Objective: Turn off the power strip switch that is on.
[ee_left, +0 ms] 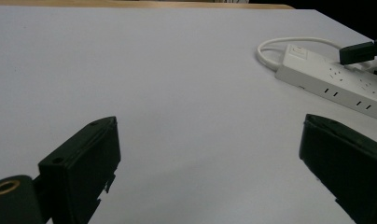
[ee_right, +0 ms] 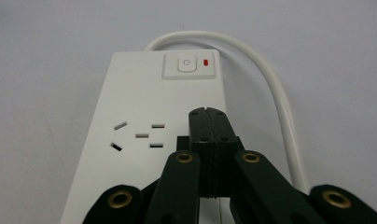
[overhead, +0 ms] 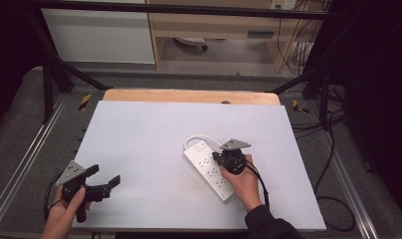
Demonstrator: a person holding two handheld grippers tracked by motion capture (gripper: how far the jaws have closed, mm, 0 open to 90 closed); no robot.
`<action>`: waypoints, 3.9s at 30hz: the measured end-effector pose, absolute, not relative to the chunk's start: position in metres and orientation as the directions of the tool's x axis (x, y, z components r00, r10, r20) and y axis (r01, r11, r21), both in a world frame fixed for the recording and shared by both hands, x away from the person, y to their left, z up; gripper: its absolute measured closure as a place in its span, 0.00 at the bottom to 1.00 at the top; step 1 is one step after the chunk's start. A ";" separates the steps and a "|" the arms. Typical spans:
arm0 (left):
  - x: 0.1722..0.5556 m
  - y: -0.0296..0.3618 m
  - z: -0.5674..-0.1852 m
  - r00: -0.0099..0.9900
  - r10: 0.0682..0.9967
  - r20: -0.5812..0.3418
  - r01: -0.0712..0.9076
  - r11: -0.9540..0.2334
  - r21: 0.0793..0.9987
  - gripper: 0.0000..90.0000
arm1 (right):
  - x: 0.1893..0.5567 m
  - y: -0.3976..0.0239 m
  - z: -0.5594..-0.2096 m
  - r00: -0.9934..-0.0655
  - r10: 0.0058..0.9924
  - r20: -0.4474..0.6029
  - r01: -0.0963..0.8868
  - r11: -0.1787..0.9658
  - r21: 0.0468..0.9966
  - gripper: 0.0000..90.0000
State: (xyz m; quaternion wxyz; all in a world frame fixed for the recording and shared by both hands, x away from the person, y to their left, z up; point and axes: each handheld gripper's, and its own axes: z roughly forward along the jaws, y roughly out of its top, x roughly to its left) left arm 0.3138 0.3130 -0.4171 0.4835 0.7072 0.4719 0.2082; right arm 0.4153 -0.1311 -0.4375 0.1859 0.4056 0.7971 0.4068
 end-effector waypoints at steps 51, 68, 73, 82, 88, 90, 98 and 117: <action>0.314 0.313 -0.417 0.469 0.868 -0.160 0.467 -0.090 0.880 0.06 | 0.415 -0.133 -0.439 -0.610 0.792 0.036 0.487 0.339 0.805 1.00; 0.314 0.313 -0.417 0.469 0.869 -0.159 0.465 -0.090 0.881 0.06 | 0.415 -0.133 -0.439 -0.615 0.786 0.055 0.502 0.337 0.797 1.00; 0.314 0.313 -0.417 0.469 0.868 -0.162 0.465 -0.087 0.881 0.06 | 0.415 -0.134 -0.438 -0.612 0.789 0.056 0.500 0.331 0.800 1.00; 0.314 0.314 -0.417 0.468 0.868 -0.164 0.466 -0.084 0.881 0.06 | 0.416 -0.132 -0.433 -0.612 0.789 0.062 0.492 0.318 0.810 1.00; 0.314 0.315 -0.417 0.464 0.870 -0.165 0.466 -0.082 0.881 0.06 | 0.417 -0.131 -0.427 -0.610 0.789 0.067 0.489 0.309 0.816 0.96; 0.314 0.315 -0.417 0.464 0.871 -0.164 0.468 -0.084 0.880 0.06 | 0.418 -0.130 -0.425 -0.611 0.789 0.068 0.487 0.307 0.818 0.94; 0.314 0.315 -0.417 0.463 0.871 -0.167 0.469 -0.081 0.879 0.06 | 0.419 -0.127 -0.421 -0.616 0.785 0.070 0.484 0.307 0.820 0.90; 0.314 0.314 -0.417 0.463 0.870 -0.169 0.469 -0.079 0.879 0.06 | 0.419 -0.125 -0.403 -0.612 0.786 0.094 0.485 0.278 0.829 0.71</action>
